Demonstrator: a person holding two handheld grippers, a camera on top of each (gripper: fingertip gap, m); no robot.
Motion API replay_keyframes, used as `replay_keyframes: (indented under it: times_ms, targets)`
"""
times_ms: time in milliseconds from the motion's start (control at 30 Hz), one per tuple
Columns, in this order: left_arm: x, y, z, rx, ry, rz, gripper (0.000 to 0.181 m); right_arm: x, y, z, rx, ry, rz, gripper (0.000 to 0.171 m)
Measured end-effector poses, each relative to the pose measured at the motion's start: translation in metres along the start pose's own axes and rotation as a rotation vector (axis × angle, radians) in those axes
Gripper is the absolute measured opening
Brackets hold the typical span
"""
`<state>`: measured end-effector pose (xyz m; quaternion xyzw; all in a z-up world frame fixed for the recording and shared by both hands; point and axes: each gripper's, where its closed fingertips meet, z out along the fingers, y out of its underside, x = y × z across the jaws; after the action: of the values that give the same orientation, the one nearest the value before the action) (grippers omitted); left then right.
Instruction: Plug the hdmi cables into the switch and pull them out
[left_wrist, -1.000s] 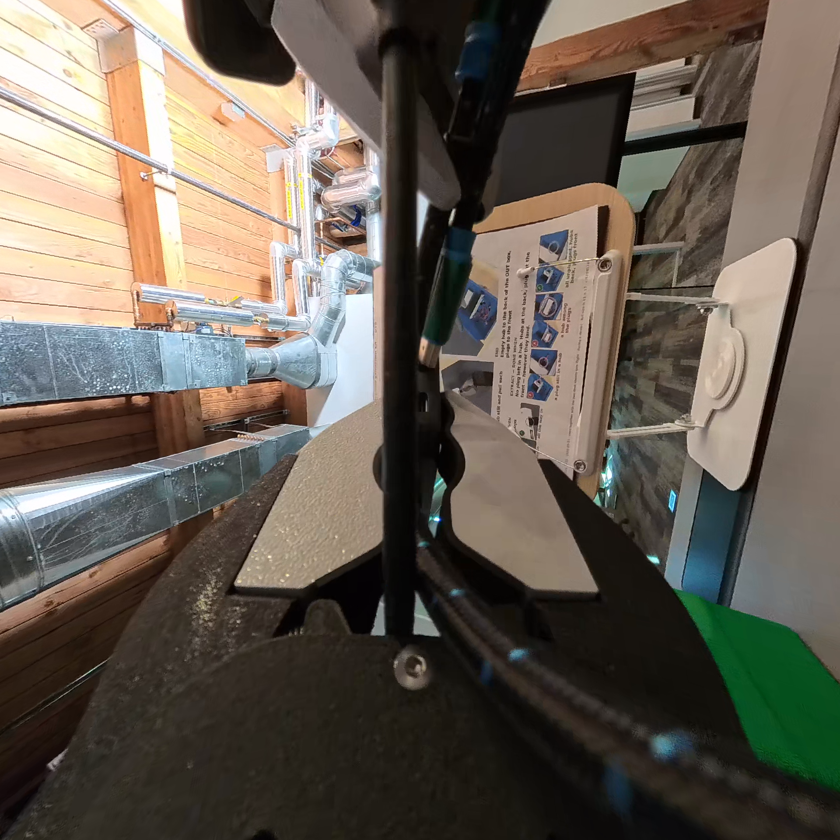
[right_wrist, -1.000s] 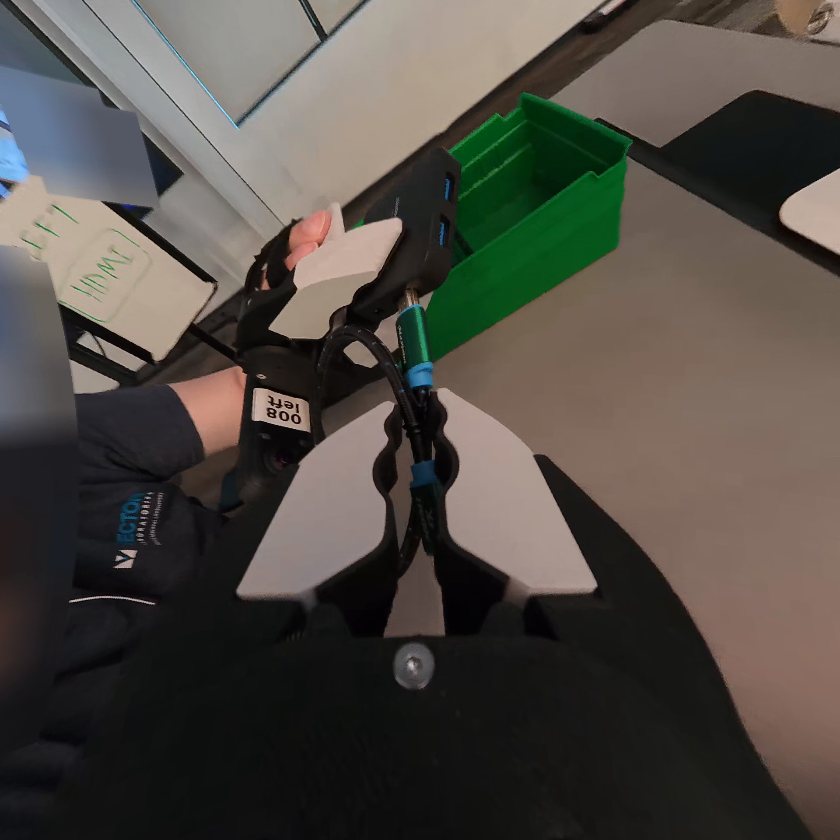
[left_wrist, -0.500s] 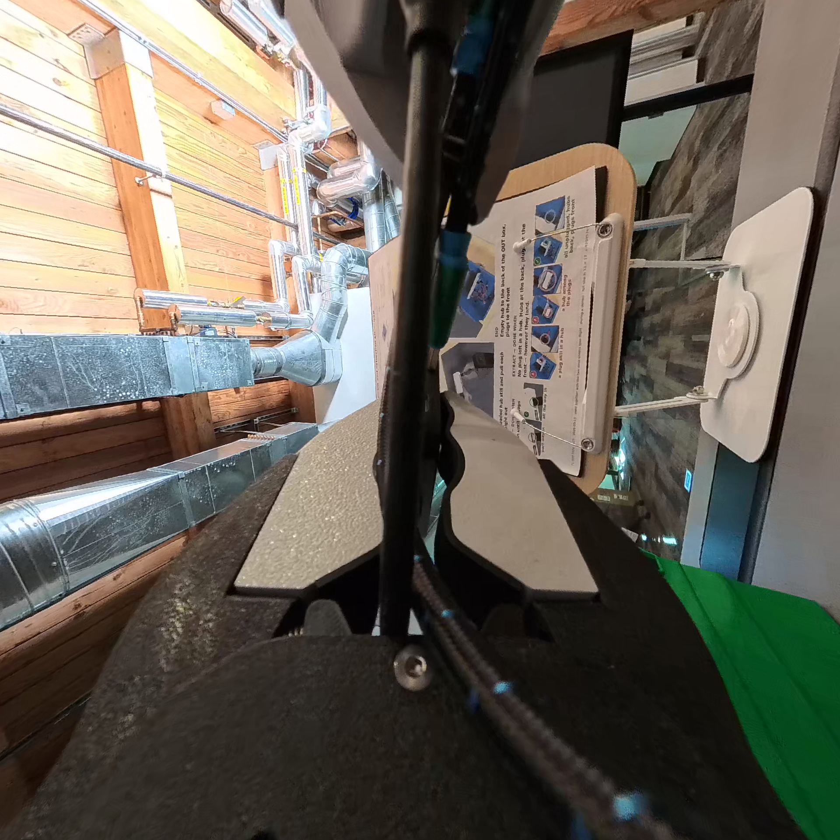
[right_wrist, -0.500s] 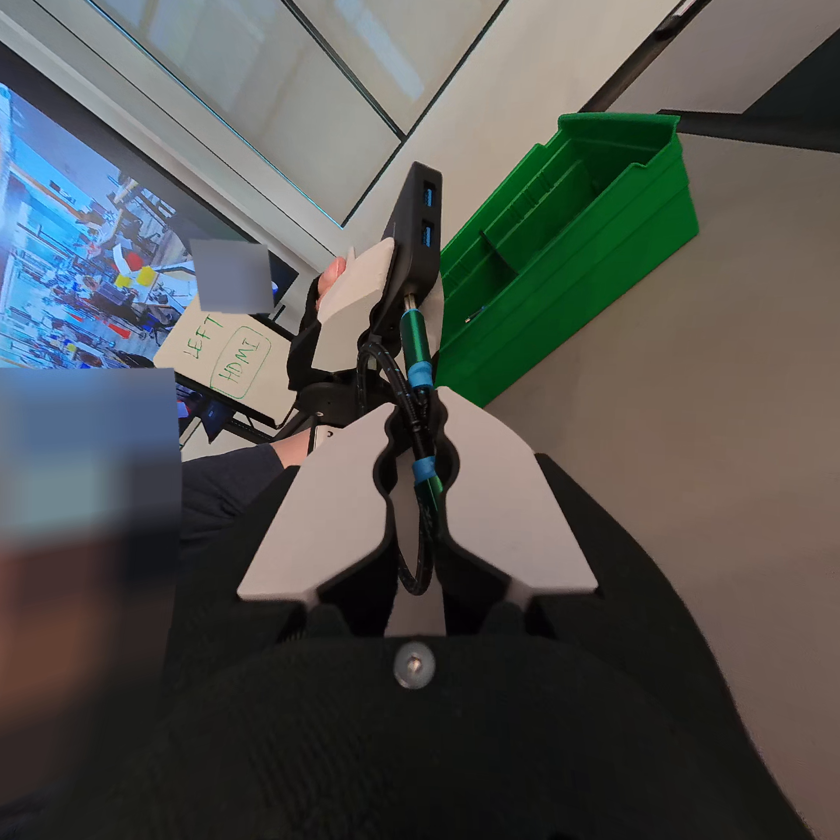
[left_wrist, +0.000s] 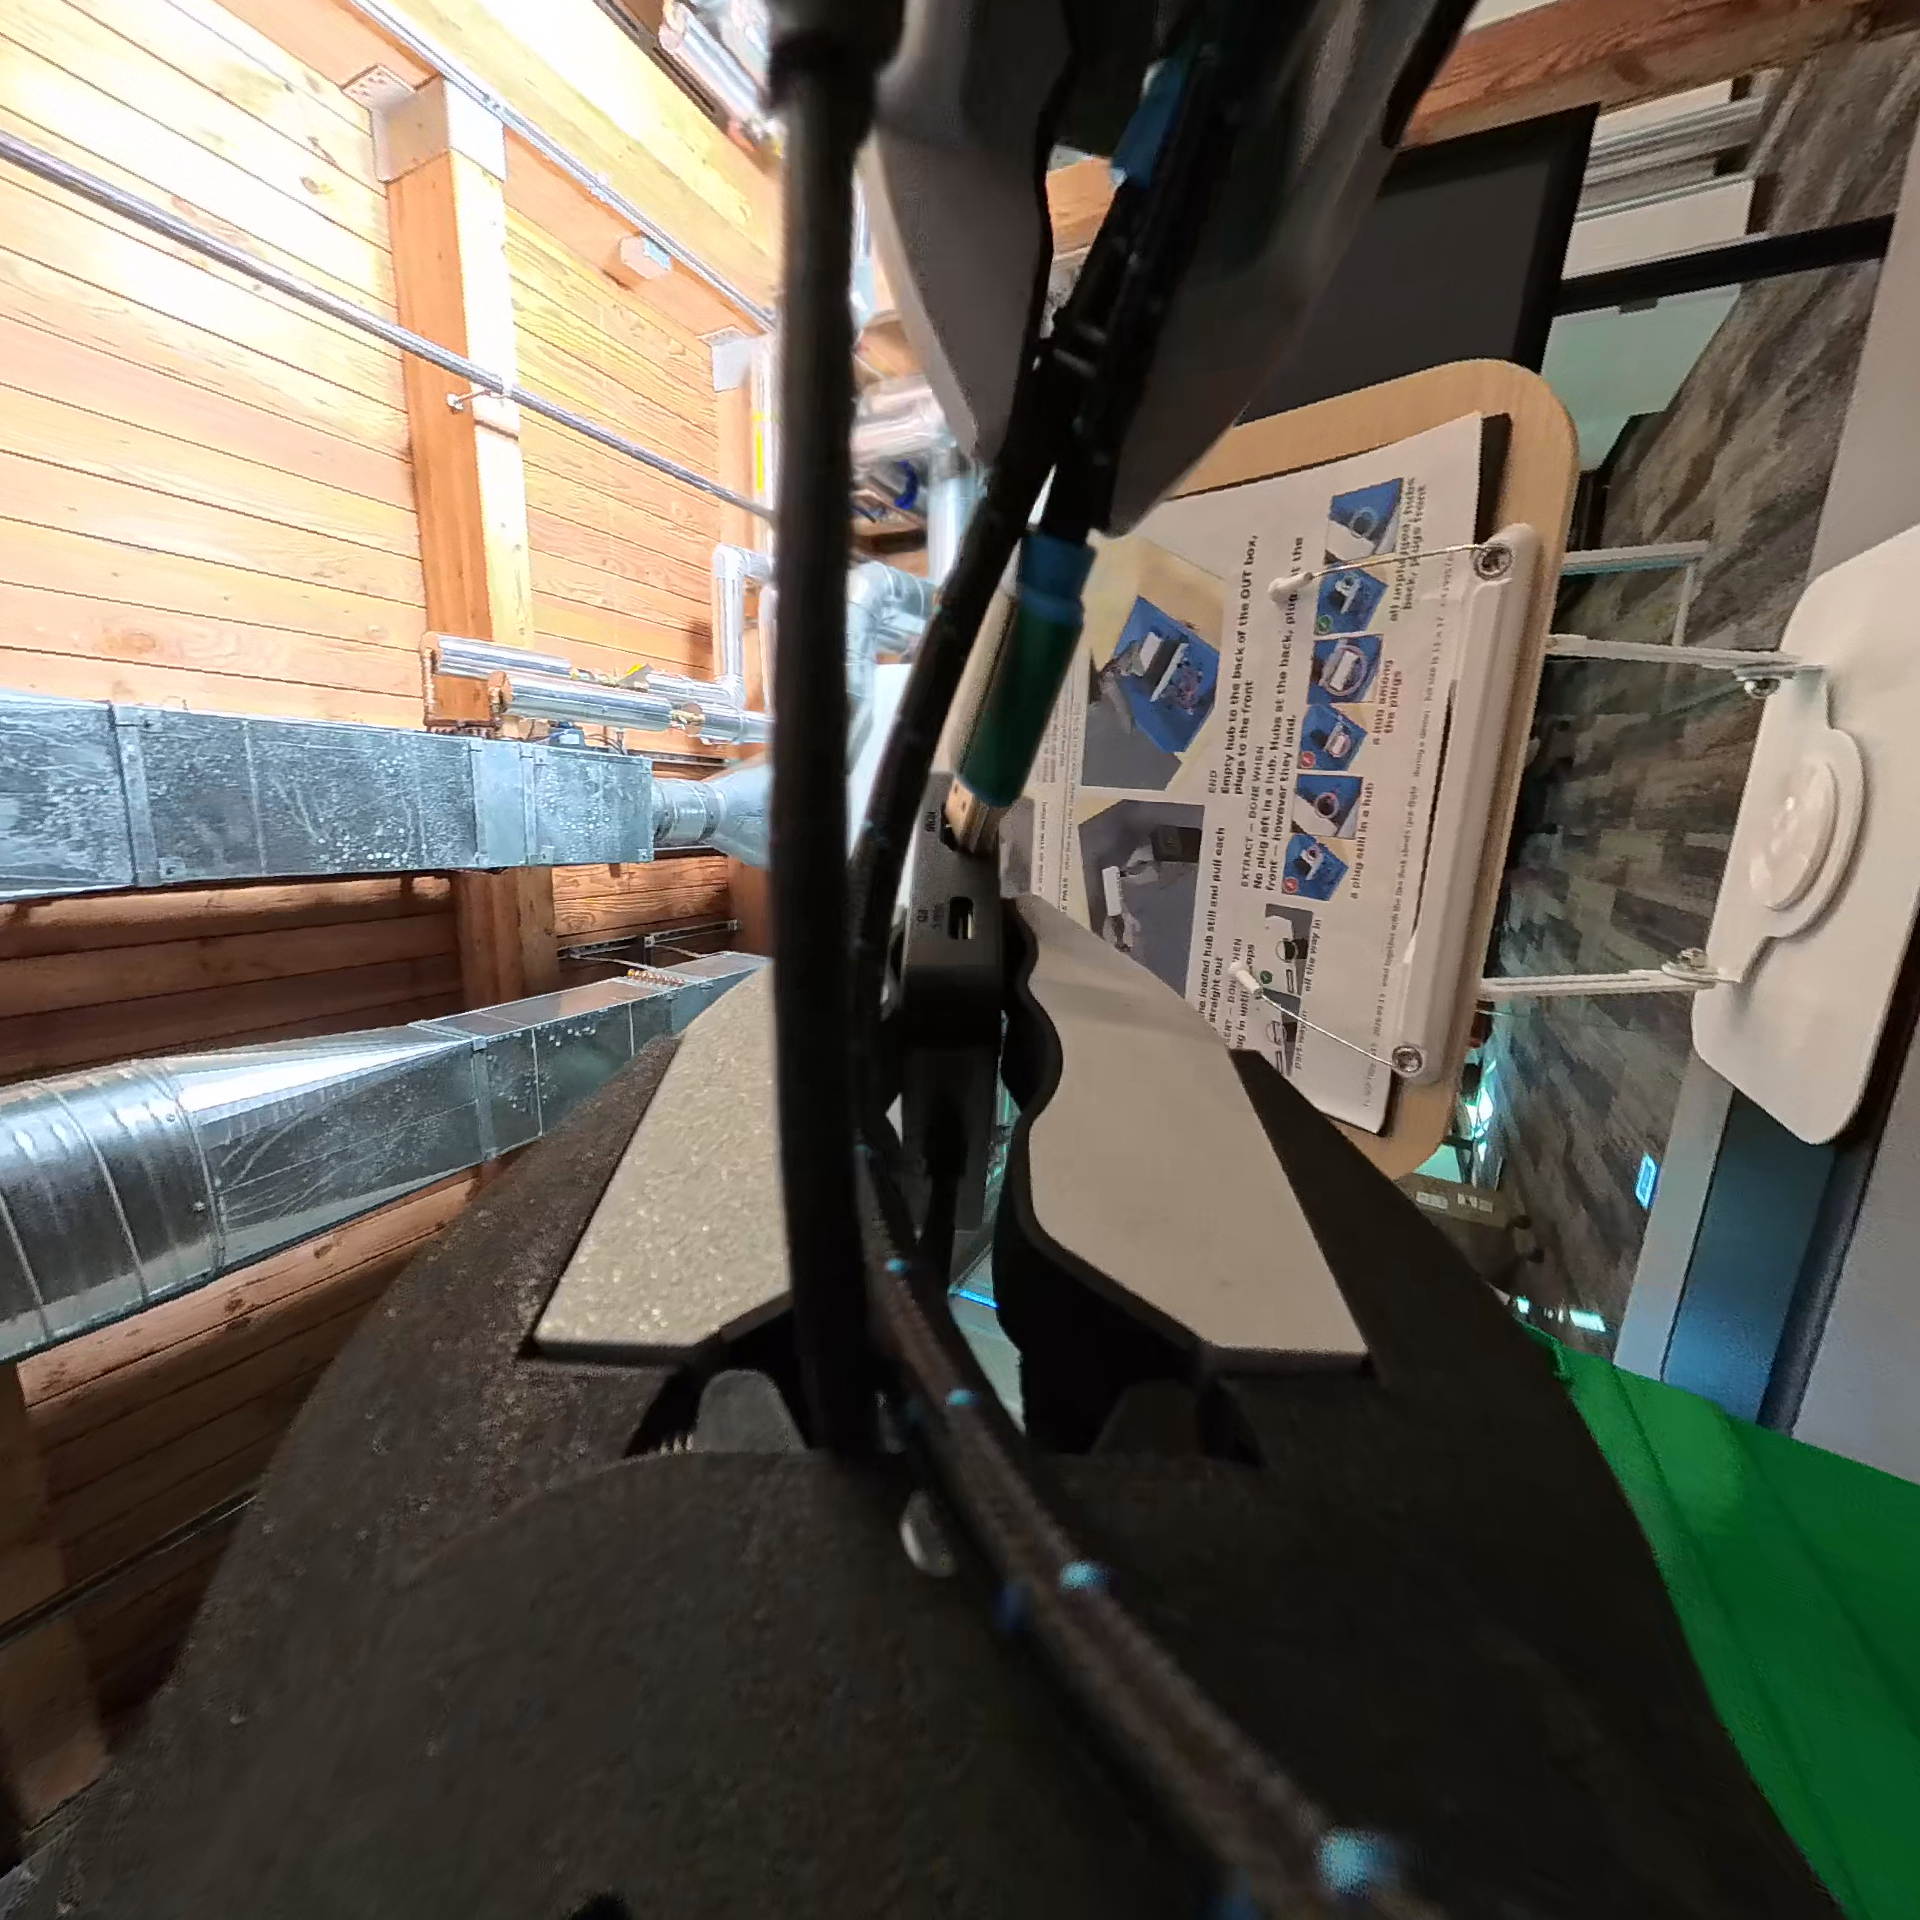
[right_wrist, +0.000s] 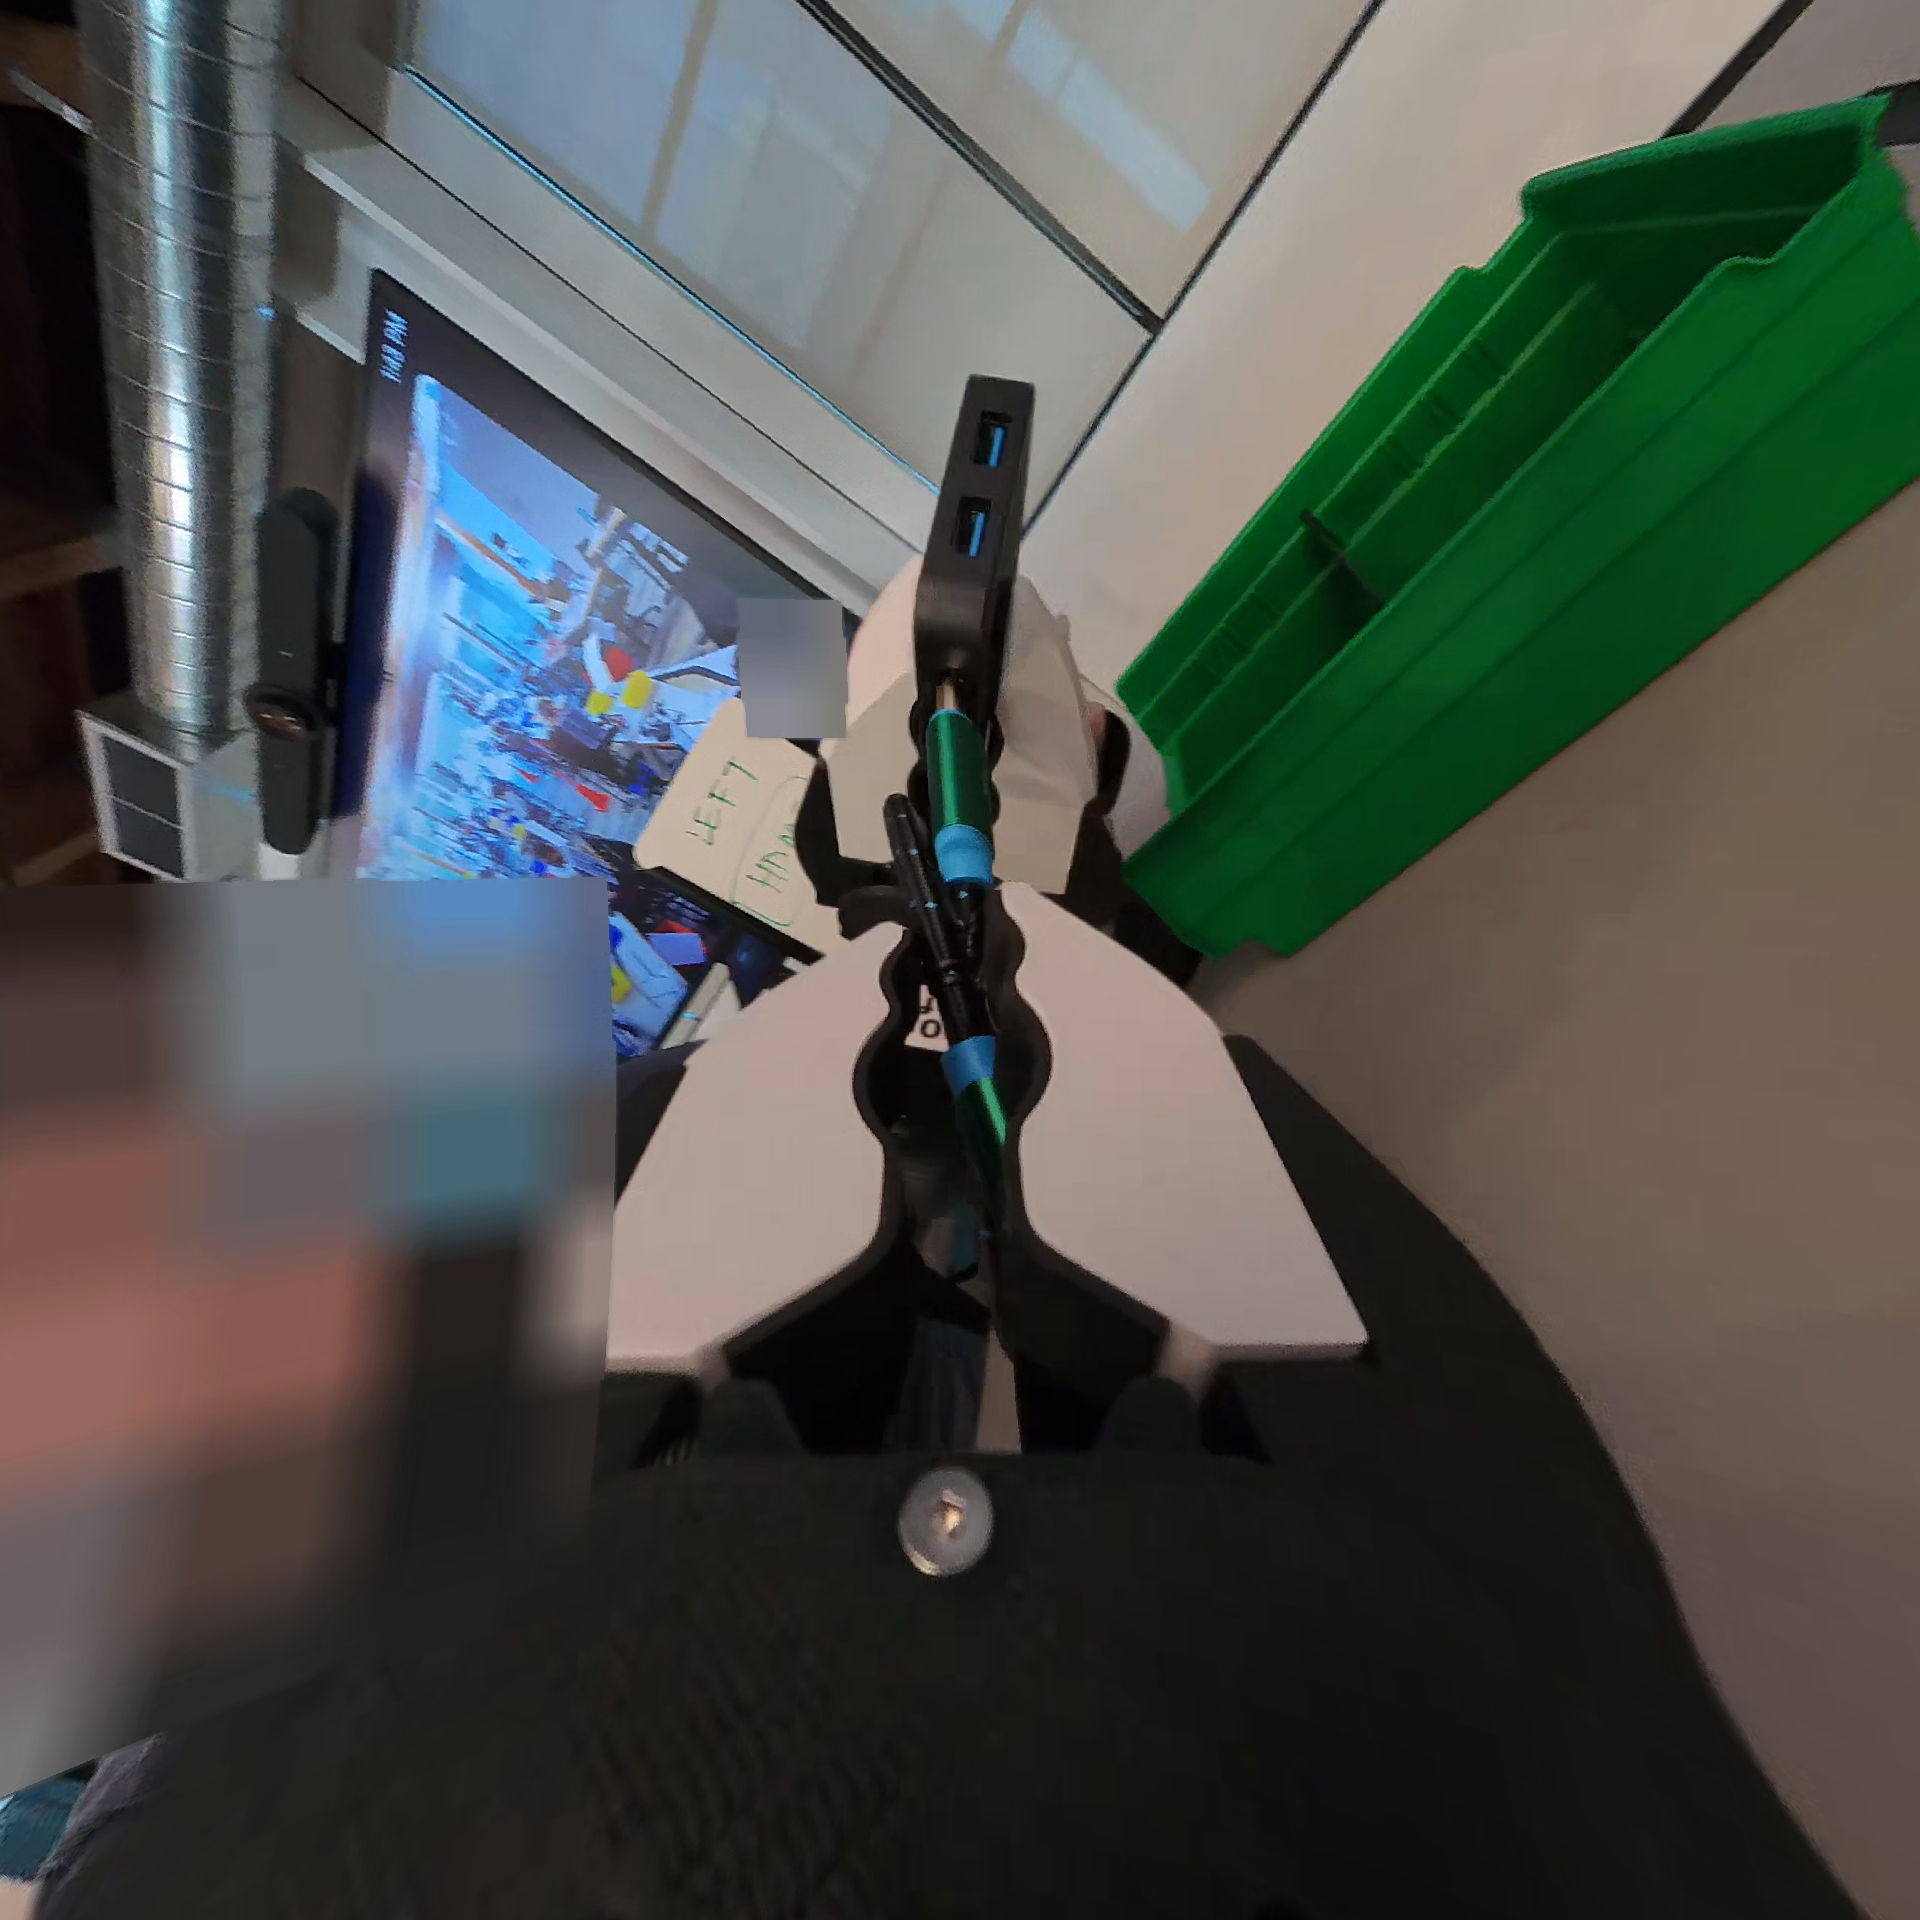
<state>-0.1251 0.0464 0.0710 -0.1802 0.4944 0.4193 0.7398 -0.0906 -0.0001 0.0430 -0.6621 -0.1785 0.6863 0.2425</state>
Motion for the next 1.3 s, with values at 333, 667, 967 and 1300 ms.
replay_keyframes:
  times_ms: [333, 667, 967, 1300]
  targets:
    - [-0.006, 0.000, 0.000, 0.007, 0.025, -0.039, 0.015, -0.006, -0.003, 0.000, 0.028, -0.131, 0.065, 0.012]
    - [-0.027, 0.021, -0.001, 0.004, 0.007, -0.089, 0.016, 0.015, -0.003, -0.019, -0.024, 0.082, -0.035, 0.012]
    - [-0.055, 0.046, -0.003, -0.047, -0.015, -0.150, 0.016, 0.124, 0.089, 0.002, -0.527, 0.553, -0.025, 0.012]
    - [-0.043, 0.050, 0.002, -0.076, 0.047, -0.145, 0.016, 0.158, 0.078, -0.002, -0.657, 0.806, -0.481, 0.021]
